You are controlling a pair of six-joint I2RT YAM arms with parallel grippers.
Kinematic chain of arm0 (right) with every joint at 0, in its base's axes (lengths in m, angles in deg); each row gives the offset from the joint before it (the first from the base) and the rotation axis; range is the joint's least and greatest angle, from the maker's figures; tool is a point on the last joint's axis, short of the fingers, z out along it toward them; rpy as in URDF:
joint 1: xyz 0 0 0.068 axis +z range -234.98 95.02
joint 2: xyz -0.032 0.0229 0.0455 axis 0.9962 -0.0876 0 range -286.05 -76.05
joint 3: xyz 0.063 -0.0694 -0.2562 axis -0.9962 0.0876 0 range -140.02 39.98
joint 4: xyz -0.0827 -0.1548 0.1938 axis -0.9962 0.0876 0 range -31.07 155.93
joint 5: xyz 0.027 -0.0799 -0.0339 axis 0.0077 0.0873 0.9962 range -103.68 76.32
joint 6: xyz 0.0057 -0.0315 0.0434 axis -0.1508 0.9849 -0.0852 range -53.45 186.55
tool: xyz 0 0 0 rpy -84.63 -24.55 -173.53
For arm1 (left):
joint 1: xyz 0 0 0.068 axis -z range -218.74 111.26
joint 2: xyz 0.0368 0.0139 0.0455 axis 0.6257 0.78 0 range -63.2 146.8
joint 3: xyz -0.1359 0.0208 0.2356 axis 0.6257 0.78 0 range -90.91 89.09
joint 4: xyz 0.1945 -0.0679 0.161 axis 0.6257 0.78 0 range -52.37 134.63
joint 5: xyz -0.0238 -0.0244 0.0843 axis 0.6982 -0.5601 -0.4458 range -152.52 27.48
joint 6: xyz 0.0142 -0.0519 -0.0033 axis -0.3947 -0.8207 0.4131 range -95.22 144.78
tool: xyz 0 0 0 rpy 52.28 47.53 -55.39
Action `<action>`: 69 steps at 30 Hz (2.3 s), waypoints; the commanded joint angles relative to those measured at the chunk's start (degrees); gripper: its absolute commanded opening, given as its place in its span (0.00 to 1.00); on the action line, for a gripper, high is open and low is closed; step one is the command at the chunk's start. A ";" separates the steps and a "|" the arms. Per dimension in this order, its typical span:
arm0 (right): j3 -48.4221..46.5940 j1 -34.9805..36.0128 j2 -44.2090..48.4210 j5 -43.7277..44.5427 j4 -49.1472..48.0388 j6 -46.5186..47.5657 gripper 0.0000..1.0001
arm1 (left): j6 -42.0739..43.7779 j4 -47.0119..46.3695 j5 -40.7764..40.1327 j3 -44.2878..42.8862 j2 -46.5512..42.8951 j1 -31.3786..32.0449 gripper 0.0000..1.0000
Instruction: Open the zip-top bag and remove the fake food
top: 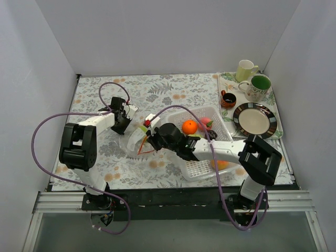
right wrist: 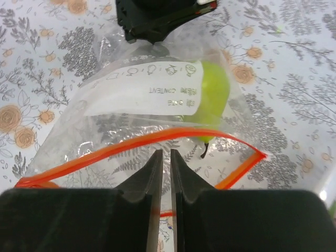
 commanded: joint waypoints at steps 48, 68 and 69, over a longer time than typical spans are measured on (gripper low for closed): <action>-24.68 -3.06 -29.92 -13.83 -13.73 4.77 0.89 | 2.43 4.14 2.97 2.24 6.69 3.88 0.00; -12.65 -3.15 -20.28 -9.97 -8.47 3.80 0.10 | 4.53 0.72 -1.42 8.75 3.70 4.33 0.00; -10.73 -3.15 -18.60 -9.70 -7.94 3.80 0.09 | 4.62 0.19 -1.60 8.75 3.70 3.98 0.00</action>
